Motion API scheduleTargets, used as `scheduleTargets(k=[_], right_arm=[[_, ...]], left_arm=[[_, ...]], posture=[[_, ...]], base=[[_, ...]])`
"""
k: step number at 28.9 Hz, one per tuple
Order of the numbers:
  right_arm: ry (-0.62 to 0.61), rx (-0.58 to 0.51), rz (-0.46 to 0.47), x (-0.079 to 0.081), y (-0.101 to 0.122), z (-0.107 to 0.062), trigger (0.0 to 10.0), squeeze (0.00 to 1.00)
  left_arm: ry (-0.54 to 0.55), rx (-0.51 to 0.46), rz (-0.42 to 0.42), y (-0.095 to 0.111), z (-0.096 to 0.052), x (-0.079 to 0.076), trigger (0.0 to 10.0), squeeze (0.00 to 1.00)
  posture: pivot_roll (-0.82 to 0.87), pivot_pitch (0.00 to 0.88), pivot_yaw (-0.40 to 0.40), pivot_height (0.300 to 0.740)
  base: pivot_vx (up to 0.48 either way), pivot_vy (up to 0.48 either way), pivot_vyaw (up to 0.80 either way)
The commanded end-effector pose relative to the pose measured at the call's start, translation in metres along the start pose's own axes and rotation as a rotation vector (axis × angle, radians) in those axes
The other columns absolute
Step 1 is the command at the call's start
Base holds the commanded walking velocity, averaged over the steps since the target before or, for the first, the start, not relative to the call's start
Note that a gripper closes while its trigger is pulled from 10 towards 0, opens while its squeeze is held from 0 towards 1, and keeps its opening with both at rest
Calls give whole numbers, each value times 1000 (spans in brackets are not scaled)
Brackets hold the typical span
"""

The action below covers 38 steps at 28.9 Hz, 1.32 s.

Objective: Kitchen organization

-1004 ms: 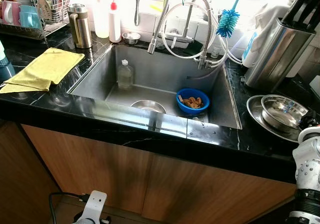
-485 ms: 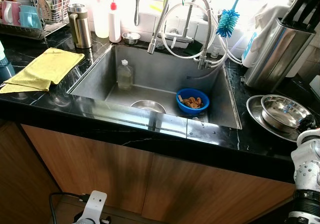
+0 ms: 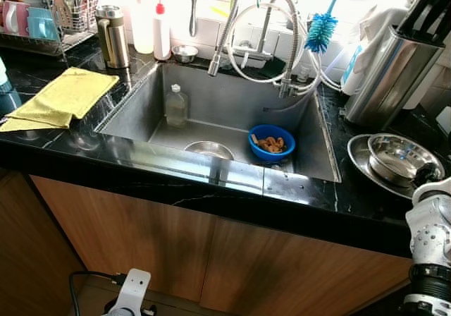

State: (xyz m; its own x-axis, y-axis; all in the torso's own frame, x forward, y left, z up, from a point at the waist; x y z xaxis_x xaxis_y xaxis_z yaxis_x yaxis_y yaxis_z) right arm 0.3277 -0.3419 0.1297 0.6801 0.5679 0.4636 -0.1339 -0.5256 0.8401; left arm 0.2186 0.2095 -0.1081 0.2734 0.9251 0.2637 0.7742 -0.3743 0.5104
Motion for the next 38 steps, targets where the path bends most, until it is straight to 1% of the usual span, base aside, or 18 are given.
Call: scheduleTargets(k=[1,6,11,18,22,23,25,30,36,37,38], right_arm=[[-8,-2,22,1,2,1,10000,0],[0,11,42,5,0,2,10000,0],[2,11,46,6,1,3,10000,0],[-4,20,75,7,0,3,10000,0],[-20,43,128,7,-4,4,10000,0],[-20,43,128,7,-4,4,10000,0],[-32,52,173,7,-5,5,10000,0],[-31,60,212,9,-4,5,10000,0],[-32,61,229,10,-4,6,10000,0],[-33,63,242,10,-3,6,8902,0],[-33,64,252,11,-3,6,3569,0]], left_arm=[[-12,2,4,2,1,-3,10000,0],[-11,2,6,2,1,-3,10000,0],[-12,2,5,2,1,-4,10000,0],[-15,1,11,2,1,-4,10000,0],[-15,1,14,2,0,-4,10000,0],[-15,1,14,2,0,-4,10000,0],[-15,0,16,2,0,-3,10000,0],[-14,0,17,2,0,-3,10000,0],[-14,1,18,2,0,-2,10000,0],[-14,1,18,2,0,-2,10000,0],[-14,1,19,2,0,-2,10000,0]], posture=[[178,0,-145,736],[180,0,-147,736],[180,0,-148,736],[179,0,-145,736],[181,0,-142,736],[181,0,-142,736],[183,0,-142,736],[182,0,-141,736],[180,0,-140,736],[180,0,-140,736],[179,0,-140,736]], base=[[0,0,0],[0,0,0],[0,0,0],[0,0,0],[0,0,0],[0,0,0],[0,0,0],[0,0,0],[0,0,0],[0,0,0],[0,0,0]])
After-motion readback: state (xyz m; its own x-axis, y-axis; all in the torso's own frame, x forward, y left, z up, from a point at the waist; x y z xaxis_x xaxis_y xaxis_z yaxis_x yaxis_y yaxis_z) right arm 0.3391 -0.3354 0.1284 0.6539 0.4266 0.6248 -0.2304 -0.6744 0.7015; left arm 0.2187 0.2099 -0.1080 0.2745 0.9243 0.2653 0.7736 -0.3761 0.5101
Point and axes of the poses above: a point about 5 cm out from each wrist's last joint towards the gripper, its own z axis pointing out of the wrist towards the gripper, its own y axis along the axis of the wrist's last joint, x = y × z, the point moved 4 cm from there along z, pointing out of the wrist towards the gripper, and after that the axes turned 8 degrees about z, right-handed, at the moved point
